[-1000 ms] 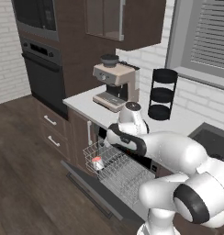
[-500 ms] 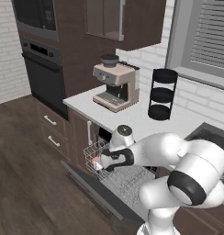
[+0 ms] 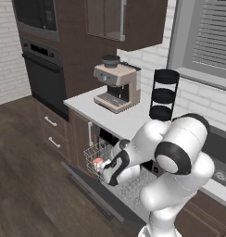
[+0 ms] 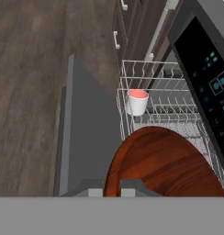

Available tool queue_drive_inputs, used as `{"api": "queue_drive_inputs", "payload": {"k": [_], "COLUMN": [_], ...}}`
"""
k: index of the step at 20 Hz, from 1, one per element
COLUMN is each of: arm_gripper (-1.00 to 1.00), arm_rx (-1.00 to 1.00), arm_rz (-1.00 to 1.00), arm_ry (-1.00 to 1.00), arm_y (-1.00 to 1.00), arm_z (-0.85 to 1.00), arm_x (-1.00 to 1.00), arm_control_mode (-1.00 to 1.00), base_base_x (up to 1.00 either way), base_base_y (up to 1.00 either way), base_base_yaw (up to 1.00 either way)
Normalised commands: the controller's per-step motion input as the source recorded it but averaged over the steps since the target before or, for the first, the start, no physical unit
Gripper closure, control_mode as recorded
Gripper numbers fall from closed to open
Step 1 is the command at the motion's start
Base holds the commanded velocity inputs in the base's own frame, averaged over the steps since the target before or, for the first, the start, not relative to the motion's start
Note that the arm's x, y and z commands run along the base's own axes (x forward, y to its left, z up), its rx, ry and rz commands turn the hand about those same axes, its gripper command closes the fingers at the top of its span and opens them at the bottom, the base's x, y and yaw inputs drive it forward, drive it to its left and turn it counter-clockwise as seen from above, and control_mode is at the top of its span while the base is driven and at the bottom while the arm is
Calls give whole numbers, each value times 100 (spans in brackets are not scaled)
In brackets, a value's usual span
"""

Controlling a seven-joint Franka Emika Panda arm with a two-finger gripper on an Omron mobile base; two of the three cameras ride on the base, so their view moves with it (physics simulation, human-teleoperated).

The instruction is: Pick up the cup and bowl from the counter, place them in the dishwasher, and close the dishwasher door.

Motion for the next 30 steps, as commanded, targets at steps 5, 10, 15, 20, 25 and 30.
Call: {"api": "queue_drive_inputs", "payload": {"k": [5, 10, 15, 20, 25, 30], "arm_gripper": [100, 100, 100, 100, 100, 100], "arm_rx": [0, 0, -1, -1, -1, 0], "arm_rz": [0, 0, 0, 0, 0, 0], "arm_ry": [-2, 0, -1, -2, -1, -2], "arm_y": [-13, -6, -3, -9, -16, -30], "arm_z": [-5, -25, -36, -31, -45, -34], "arm_x": [15, 1, 2, 0, 0, 0], "arm_control_mode": [-100, -100, -100, -100, -100, -100], "base_base_x": [0, 0, 0, 0, 0, 0], "base_base_y": [0, 0, 0, 0, 0, 0], "base_base_yaw": [0, 0, 0, 0, 0, 0]}}
